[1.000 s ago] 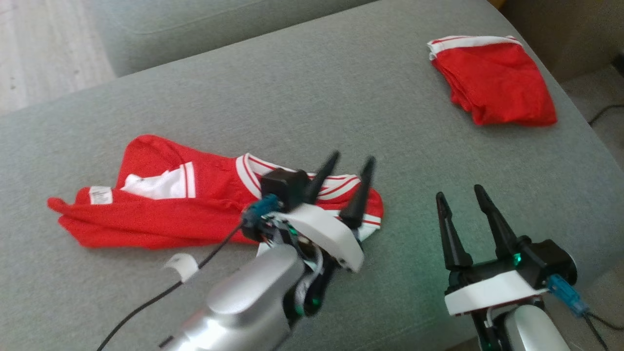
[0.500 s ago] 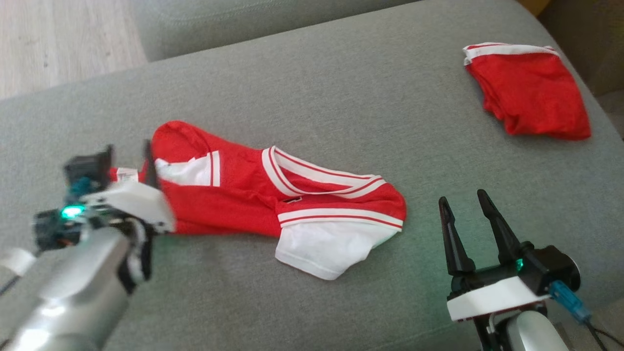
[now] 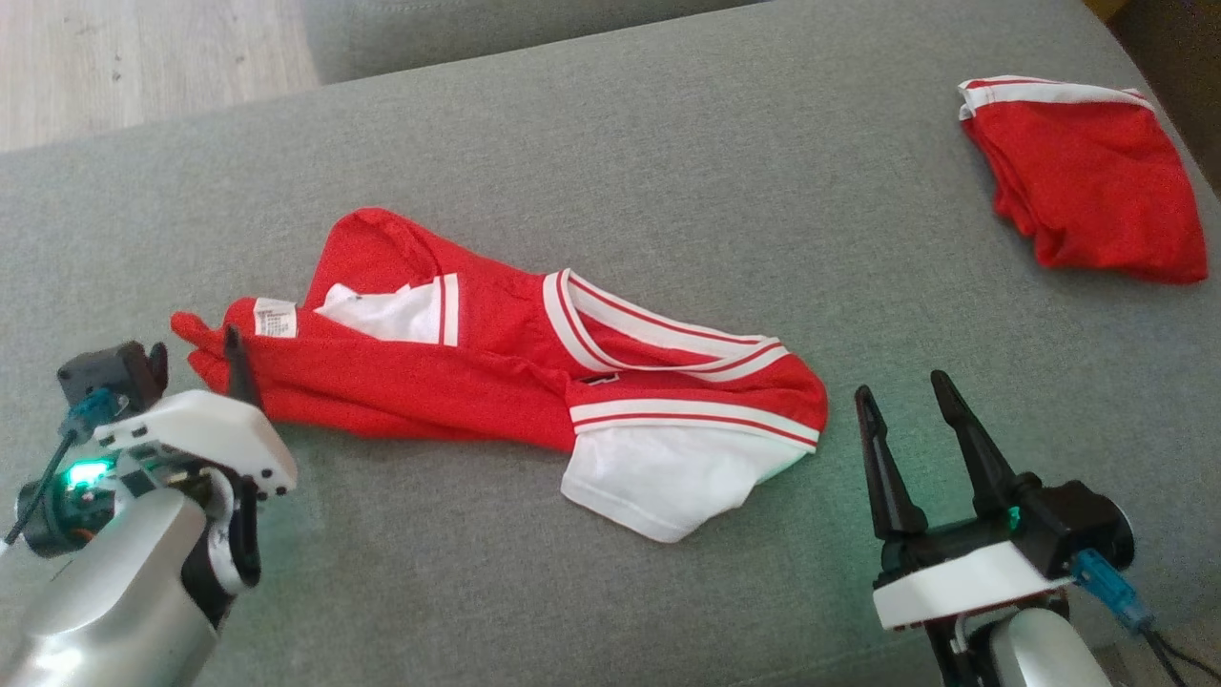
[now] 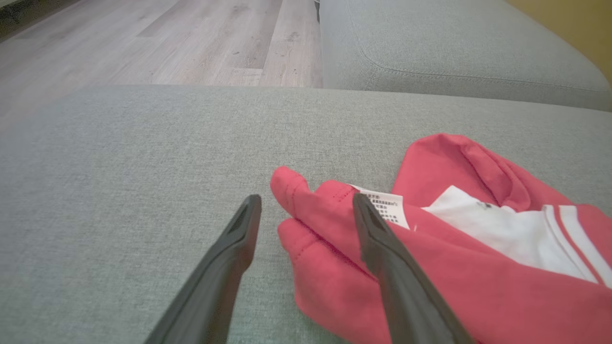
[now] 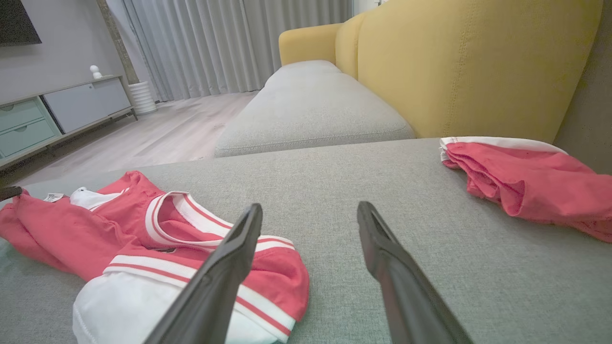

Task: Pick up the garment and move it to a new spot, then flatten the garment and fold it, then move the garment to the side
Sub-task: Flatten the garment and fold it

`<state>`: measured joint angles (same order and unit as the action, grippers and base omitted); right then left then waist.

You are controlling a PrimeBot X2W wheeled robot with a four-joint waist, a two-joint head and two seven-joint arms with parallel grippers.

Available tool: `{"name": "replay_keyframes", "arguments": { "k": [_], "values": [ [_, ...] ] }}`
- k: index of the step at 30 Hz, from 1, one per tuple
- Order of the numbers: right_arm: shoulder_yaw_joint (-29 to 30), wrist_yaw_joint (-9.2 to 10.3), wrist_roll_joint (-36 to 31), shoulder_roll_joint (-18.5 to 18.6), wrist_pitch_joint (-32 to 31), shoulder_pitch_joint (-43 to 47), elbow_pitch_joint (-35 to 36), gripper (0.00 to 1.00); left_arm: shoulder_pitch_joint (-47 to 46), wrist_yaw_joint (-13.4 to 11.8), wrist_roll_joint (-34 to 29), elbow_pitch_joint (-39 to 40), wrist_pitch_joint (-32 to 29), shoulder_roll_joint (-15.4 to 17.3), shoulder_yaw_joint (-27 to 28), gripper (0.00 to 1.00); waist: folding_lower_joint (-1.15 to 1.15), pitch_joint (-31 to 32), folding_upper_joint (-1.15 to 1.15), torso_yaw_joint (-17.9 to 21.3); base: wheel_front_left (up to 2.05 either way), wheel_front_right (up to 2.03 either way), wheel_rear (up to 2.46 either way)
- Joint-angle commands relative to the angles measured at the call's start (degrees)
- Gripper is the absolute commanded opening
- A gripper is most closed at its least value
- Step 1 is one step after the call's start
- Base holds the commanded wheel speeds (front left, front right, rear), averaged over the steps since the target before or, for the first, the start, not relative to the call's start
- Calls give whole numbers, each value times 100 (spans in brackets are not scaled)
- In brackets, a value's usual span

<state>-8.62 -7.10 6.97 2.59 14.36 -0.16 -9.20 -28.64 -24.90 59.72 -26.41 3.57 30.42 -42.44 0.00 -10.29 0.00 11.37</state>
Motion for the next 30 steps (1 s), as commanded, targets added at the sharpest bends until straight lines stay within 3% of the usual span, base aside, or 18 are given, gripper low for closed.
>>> {"name": "replay_keyframes", "arguments": {
  "k": [1, 4, 5, 7, 8, 22, 27, 30],
  "values": [
    [-127, -39, -52, 29, 63, -82, 181, 100, -190, -40, 28, 184, -4, 252, 287, 100, 0, -21, 0, -19, 0, 0, 0],
    [-147, -39, -54, 29, 63, -112, 172, 100, -221, -65, 35, 281, -39, 208, 271, 100, 0, -45, 0, -39, 0, 0, 0],
    [-160, -39, -53, 29, 63, -124, 171, 100, -239, -70, 37, 299, -57, 195, 265, 93, 0, -55, 0, -37, 0, 0, 0],
    [-188, -39, -49, 29, 63, -150, 168, 100, -266, -53, 59, 303, -120, 173, 246, 26, 0, -73, 0, -23, 0, 0, 0],
    [-200, -39, -46, 29, 63, -162, 167, 100, -278, -46, 69, 293, -133, 165, 247, 0, 0, -81, 0, -13, 0, 0, 0],
    [-167, -39, 0, 29, 63, -112, 105, 100, -260, 100, 90, 266, 110, 125, 310, 0, 0, -10, 0, 42, 0, 0, 0],
    [-89, -39, -17, 29, 63, -13, 96, 100, 230, 29, 198, 818, 631, 145, 552, 0, 0, 129, 0, -107, 0, 0, 0],
    [-26, -39, -59, 29, 63, 104, 104, 100, 1086, -241, 305, 1676, 965, 123, 778, 0, 0, 267, 0, -327, 0, 0, 0]
  ]
}}
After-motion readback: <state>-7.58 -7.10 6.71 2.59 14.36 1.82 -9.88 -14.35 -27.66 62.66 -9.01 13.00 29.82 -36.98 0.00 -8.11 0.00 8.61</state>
